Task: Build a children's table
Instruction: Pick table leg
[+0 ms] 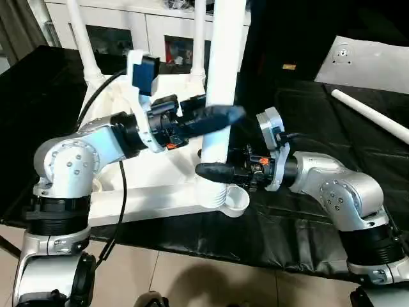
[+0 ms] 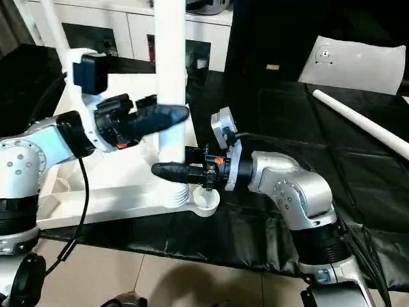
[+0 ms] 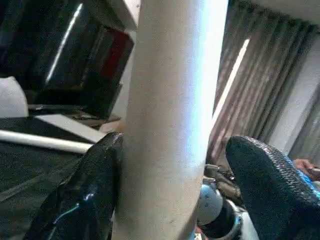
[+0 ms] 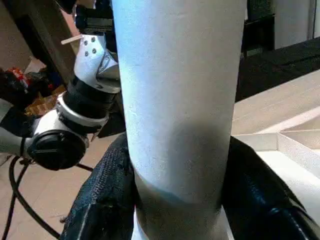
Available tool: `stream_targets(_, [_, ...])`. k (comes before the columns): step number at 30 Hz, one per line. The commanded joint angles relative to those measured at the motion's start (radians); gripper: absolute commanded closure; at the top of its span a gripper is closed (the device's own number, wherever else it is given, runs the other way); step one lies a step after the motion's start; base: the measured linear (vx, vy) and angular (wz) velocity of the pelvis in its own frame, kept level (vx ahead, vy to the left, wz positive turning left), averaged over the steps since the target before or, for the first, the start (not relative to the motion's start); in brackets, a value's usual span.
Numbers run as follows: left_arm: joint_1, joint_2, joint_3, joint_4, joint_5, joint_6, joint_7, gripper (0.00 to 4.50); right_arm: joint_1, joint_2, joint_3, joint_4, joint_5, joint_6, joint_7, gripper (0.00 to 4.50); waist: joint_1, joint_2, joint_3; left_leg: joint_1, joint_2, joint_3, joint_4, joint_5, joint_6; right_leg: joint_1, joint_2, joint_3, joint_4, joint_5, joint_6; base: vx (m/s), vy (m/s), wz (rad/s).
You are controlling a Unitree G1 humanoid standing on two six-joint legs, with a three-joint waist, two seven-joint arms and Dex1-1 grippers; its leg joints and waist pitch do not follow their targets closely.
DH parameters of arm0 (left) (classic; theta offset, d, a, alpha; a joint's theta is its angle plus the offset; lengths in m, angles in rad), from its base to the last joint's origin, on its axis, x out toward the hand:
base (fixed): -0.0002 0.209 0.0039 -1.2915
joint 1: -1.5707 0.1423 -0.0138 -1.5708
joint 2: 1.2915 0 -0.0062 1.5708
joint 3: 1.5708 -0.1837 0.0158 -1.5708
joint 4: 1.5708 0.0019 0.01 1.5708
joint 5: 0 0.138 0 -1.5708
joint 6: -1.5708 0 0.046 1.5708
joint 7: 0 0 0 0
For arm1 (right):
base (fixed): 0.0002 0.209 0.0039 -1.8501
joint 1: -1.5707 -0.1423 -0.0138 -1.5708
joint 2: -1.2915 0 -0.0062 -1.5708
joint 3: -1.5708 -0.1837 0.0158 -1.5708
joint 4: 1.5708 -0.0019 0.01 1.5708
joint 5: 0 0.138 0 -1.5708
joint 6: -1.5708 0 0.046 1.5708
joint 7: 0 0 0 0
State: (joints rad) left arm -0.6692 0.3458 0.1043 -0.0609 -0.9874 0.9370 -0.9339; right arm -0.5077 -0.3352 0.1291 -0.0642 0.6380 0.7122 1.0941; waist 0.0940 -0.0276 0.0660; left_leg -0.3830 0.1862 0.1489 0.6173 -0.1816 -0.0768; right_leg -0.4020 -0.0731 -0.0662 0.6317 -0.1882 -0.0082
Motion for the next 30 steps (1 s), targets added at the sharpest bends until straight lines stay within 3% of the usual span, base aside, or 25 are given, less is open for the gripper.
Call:
stream_targets(1, [-0.003, 0.006, -0.006, -0.020, -0.010, 0.005, -0.019, 1.29, -0.001, -0.014, 0.004, -0.010, 0.012, 0.003, 0.003, 2.59, 0.003, 0.009, -0.075, 0.014, 0.033, 0.002, -0.080, -0.162, -0.024, 0.059, -0.061, 0.046, -0.067, -0.154, -0.209, 0.000, 0.000, 0.00])
stream_targets(14, [0.010, 0.010, -0.017, -0.008, 0.036, -0.049, -0.024, 2.44, -0.004, -0.014, 0.005, -0.005, -0.002, -0.005, 0.003, 2.59, 0.003, 0.009, -0.075, 0.014, 0.033, 0.001, -0.081, -0.167, -0.026, 0.059, -0.062, 0.046, -0.067, -0.162, -0.204, 0.000, 0.000, 0.00])
stream_targets(22, [0.013, 0.009, -0.015, -0.009, 0.049, -0.061, 0.001, 2.61, -0.014, 0.000, 0.007, 0.015, -0.054, -0.051, -0.048, 2.59, 0.001, 0.011, -0.075, 0.013, 0.033, 0.001, -0.081, -0.169, -0.030, 0.057, -0.062, 0.045, -0.068, -0.166, -0.204, 0.000, 0.000, 0.00])
stream_targets(23, [0.014, 0.008, -0.015, -0.009, 0.069, -0.071, 0.022, 2.61, -0.022, 0.018, 0.000, 0.032, -0.080, -0.076, -0.094, 2.03, 0.002, 0.011, -0.076, 0.015, 0.034, 0.001, -0.081, -0.170, -0.032, 0.057, -0.063, 0.045, -0.068, -0.167, -0.203, 0.000, 0.000, 0.00])
stream_targets(26, [0.011, 0.006, -0.019, -0.012, 0.141, -0.108, 0.098, 2.62, -0.027, 0.063, -0.023, 0.045, -0.109, -0.107, -0.190, 1.80, -0.004, 0.011, -0.075, 0.015, 0.034, 0.000, -0.083, -0.180, -0.045, 0.056, -0.062, 0.045, -0.069, -0.183, -0.194, 0.000, 0.000, 0.00])
stream_targets(29, [0.007, 0.001, -0.020, -0.012, 0.172, -0.118, 0.149, 2.62, -0.022, 0.079, -0.023, 0.044, -0.135, -0.123, -0.238, 1.47, -0.003, 0.011, -0.074, 0.016, 0.034, 0.001, -0.083, -0.172, -0.049, 0.055, -0.061, 0.047, -0.069, -0.184, -0.182, 0.000, 0.000, 0.00])
stream_targets(30, [0.002, -0.006, -0.025, -0.013, 0.220, -0.136, 0.213, 2.62, -0.014, 0.094, -0.013, 0.038, -0.171, -0.146, -0.284, 1.44, -0.004, 0.010, -0.074, 0.015, 0.035, 0.000, -0.084, -0.167, -0.054, 0.054, -0.060, 0.046, -0.068, -0.177, -0.175, 0.000, 0.000, 0.00])
